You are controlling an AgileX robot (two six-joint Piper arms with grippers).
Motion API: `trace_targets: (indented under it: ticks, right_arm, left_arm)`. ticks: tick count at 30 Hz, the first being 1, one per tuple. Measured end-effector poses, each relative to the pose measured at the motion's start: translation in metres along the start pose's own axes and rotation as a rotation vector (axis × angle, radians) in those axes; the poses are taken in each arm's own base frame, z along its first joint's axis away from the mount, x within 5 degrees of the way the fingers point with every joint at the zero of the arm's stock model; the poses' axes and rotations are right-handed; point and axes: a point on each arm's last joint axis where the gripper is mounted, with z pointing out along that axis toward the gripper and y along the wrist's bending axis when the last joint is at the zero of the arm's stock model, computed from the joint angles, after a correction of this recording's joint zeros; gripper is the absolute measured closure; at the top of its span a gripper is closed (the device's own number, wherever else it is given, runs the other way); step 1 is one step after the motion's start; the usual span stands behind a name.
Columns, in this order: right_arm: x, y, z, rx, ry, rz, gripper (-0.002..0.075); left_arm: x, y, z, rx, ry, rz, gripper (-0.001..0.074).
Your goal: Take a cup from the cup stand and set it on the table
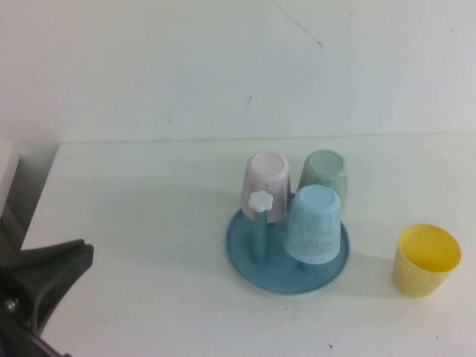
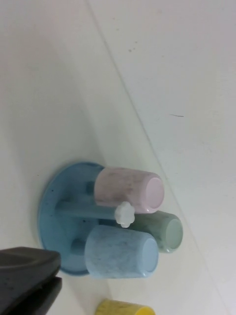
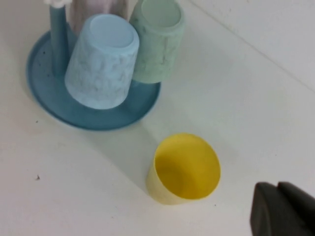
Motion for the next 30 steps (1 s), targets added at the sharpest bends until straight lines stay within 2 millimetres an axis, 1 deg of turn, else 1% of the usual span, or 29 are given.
trace_targets:
  ticks: [3,8,9,10,13,16,20,30]
  right_arm:
    - [0.03,0.013,-0.011,0.029,-0.059,-0.007,0.0727]
    - [0.078,0.033,-0.017,0.044,-0.111,-0.002,0.0727]
    - [0.083,0.036,-0.019,0.049,-0.13,0.001,0.0727]
    - [0.093,0.04,-0.02,0.049,-0.147,0.008,0.0727]
    - [0.106,0.047,-0.026,0.066,-0.202,0.01,0.0727]
    - [0.113,0.05,-0.033,0.083,-0.246,0.007,0.0727]
    - [0.116,0.052,-0.037,0.088,-0.267,0.007,0.0727]
    - [0.117,0.052,-0.037,0.086,-0.265,0.008,0.0727]
  left_arm:
    - [0.018,0.0,0.002,0.015,-0.058,0.006,0.0737]
    - [0.038,-0.001,0.008,0.025,-0.069,0.012,0.0737]
    - [0.04,-0.001,0.009,0.025,-0.066,0.014,0.0737]
    - [0.042,-0.001,0.01,0.025,-0.064,0.016,0.0737]
    - [0.045,0.0,0.011,0.021,-0.06,0.03,0.0737]
    - [0.047,0.0,0.012,0.019,-0.054,0.035,0.0737]
    - [0.048,0.0,0.012,0.016,-0.041,0.039,0.0737]
    - [0.049,0.0,0.012,0.014,-0.034,0.041,0.0737]
